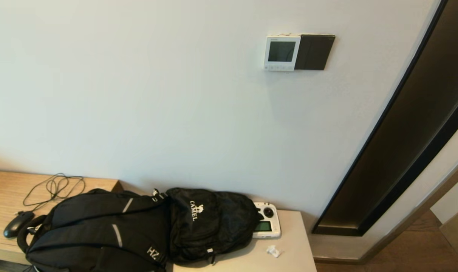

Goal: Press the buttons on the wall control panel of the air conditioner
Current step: Turn on the central air conditioner

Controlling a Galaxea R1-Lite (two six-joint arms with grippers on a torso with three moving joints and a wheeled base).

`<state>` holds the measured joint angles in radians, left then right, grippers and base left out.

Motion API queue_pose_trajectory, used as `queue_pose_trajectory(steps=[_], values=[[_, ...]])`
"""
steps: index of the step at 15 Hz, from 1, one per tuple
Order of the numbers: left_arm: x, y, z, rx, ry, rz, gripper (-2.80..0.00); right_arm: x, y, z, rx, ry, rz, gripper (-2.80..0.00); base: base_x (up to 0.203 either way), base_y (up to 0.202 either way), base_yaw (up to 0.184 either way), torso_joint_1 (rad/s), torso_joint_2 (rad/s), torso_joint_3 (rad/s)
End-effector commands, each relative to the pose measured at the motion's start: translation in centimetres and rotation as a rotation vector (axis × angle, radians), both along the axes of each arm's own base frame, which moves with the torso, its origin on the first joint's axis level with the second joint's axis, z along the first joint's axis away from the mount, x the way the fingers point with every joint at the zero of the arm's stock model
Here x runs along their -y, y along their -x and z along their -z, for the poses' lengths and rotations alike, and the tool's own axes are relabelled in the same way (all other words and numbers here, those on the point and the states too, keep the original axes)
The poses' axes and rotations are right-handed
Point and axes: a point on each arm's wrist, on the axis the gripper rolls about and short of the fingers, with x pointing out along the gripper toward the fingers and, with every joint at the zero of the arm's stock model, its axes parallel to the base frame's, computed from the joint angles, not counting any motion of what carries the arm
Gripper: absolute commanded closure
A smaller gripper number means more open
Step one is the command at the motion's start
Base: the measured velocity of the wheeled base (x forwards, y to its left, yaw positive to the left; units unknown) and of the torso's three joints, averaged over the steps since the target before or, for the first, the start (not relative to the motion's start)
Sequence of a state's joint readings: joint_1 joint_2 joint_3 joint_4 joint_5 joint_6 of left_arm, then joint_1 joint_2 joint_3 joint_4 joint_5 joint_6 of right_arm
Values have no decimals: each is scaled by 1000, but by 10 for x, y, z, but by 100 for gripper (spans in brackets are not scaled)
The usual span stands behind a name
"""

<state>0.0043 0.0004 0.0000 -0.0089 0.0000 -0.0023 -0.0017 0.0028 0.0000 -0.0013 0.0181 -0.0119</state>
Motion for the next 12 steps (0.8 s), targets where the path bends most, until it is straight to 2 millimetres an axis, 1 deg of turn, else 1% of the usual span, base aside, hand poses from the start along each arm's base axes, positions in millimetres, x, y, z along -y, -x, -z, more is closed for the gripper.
queue_pose_trajectory(steps=[1,6,12], values=[[0,0,0,1,1,0,0,0,0,0,-1,0,0,0,0,0,0,0,0,0],[0,0,0,1,1,1,0,0,0,0,-1,2,-2,0,0,0,0,0,0,0],[0,0,0,1,1,0,0,0,-17,-4,-207,12,-3,0,0,0,0,0,0,0]])
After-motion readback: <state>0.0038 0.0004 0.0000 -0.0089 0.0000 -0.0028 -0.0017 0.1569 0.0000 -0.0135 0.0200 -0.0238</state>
